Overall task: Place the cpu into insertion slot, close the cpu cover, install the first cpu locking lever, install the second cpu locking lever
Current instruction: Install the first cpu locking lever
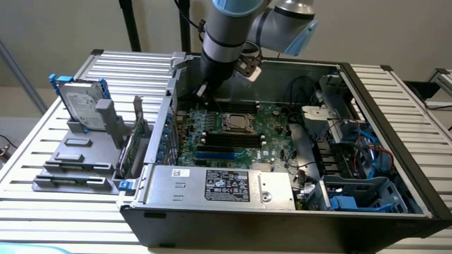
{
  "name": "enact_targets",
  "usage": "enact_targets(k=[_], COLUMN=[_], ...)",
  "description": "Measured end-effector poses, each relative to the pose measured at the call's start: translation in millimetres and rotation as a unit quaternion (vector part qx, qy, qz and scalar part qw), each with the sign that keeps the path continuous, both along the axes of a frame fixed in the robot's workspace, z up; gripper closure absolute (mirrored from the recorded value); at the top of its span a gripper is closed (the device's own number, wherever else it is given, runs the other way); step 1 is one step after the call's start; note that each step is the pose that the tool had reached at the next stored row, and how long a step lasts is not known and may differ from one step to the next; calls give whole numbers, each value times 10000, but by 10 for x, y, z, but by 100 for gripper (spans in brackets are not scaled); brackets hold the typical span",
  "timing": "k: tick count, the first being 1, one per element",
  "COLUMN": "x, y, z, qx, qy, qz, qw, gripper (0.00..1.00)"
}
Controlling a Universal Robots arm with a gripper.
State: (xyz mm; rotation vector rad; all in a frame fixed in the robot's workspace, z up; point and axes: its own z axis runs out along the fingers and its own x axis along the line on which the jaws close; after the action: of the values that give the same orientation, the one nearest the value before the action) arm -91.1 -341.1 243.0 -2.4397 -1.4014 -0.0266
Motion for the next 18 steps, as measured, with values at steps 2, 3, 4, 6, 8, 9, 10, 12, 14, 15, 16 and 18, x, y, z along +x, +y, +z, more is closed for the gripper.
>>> enact_targets(k=[2, 3, 4, 6, 8, 9, 10, 12, 14, 15, 16, 18], x=[-5, -7, -10, -14, -18, -20, -22, -25, -28, -29, -30, -31], y=[0, 0, 0, 0, 0, 0, 0, 0, 0, 0, 0, 0], z=[1, 1, 2, 2, 3, 4, 4, 4, 5, 8, 12, 19], qx=[32, 47, 66, 99, 130, 145, 160, 190, 220, 234, 245, 266], qy=[4, 6, 8, 11, 16, 17, 18, 21, 22, 23, 23, 22], qz=[-98, -148, -202, -302, -400, -452, -505, -617, -724, -779, -832, -939], qw=[9999, 9999, 9998, 9995, 9991, 9989, 9986, 9979, 9971, 9967, 9962, 9952], gripper=[89, 89, 89, 89, 89, 89, 89, 89, 89, 89, 89, 89])
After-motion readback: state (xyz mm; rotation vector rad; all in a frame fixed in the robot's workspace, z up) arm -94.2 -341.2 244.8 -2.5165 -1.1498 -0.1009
